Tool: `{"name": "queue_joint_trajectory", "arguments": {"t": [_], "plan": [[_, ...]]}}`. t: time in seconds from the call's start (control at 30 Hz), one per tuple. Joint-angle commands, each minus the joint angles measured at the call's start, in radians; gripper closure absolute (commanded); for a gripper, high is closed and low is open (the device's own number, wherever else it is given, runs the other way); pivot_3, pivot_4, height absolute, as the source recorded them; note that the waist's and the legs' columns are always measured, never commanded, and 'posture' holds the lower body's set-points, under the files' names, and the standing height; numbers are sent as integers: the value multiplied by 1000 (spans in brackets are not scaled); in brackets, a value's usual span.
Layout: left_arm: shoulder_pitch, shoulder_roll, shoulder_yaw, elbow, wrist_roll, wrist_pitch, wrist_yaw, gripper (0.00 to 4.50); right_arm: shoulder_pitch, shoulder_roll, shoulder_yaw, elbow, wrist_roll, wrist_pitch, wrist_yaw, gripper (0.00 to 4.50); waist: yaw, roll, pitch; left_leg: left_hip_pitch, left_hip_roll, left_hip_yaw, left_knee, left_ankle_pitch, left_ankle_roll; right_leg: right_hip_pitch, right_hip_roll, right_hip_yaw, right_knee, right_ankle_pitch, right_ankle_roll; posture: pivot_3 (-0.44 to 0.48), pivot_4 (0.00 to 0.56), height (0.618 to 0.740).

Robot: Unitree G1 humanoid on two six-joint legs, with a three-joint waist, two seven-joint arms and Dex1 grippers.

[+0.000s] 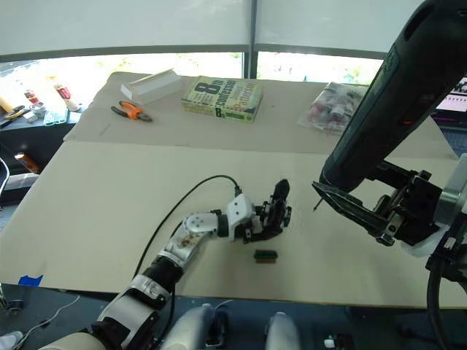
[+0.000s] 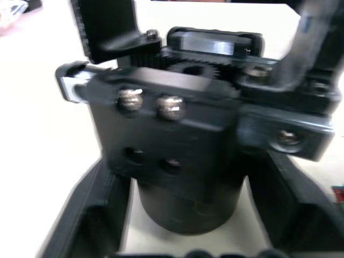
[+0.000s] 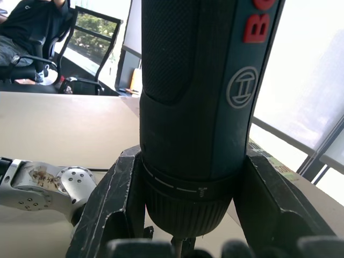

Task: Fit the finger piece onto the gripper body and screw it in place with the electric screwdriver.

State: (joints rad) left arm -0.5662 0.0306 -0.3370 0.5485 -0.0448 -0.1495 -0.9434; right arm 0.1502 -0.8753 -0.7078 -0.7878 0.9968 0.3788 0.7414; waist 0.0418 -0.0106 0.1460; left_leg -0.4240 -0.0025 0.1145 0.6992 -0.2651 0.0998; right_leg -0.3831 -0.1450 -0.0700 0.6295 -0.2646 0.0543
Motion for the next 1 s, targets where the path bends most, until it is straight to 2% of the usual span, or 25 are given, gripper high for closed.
{"name": "queue_joint_trajectory", "arguments": {"t": [0.03, 0.13, 0.37, 0.63, 1.0], "plan": [[-11, -10, -2, -4, -14, -25, -23, 2082, 8, 15, -58, -17, 19, -24, 12, 2573, 0, 0, 0, 0, 0, 0, 0, 0, 0, 0, 0, 0, 0, 0, 0, 0, 150, 740], [-28, -14, 10, 17, -24, -50, -39, 2082, 15, 20, -59, -19, 15, -26, 16, 2573, 0, 0, 0, 0, 0, 0, 0, 0, 0, 0, 0, 0, 0, 0, 0, 0, 150, 740], [-142, -15, 40, 176, -67, -158, -192, 2082, 32, 30, -63, -26, 12, -27, 28, 2573, 0, 0, 0, -1, 0, 0, 0, 0, 0, -2, 0, 0, 0, 0, 0, 0, 150, 740], [-253, -9, 80, 379, -41, -280, -215, 2082, 25, 19, -59, -37, 21, -15, 8, 2573, -2, -1, 0, -2, 0, 1, 0, 0, 0, -2, 1, 0, 0, 0, 0, 0, 150, 740], [-287, -15, 84, 474, -5, -228, -243, 2082, 14, 7, -48, -45, 28, -4, -17, 2573, -1, -1, 0, -2, -1, 1, 2, 0, 1, -2, 1, -1, 0, 0, 1, 0, 150, 740]]}}
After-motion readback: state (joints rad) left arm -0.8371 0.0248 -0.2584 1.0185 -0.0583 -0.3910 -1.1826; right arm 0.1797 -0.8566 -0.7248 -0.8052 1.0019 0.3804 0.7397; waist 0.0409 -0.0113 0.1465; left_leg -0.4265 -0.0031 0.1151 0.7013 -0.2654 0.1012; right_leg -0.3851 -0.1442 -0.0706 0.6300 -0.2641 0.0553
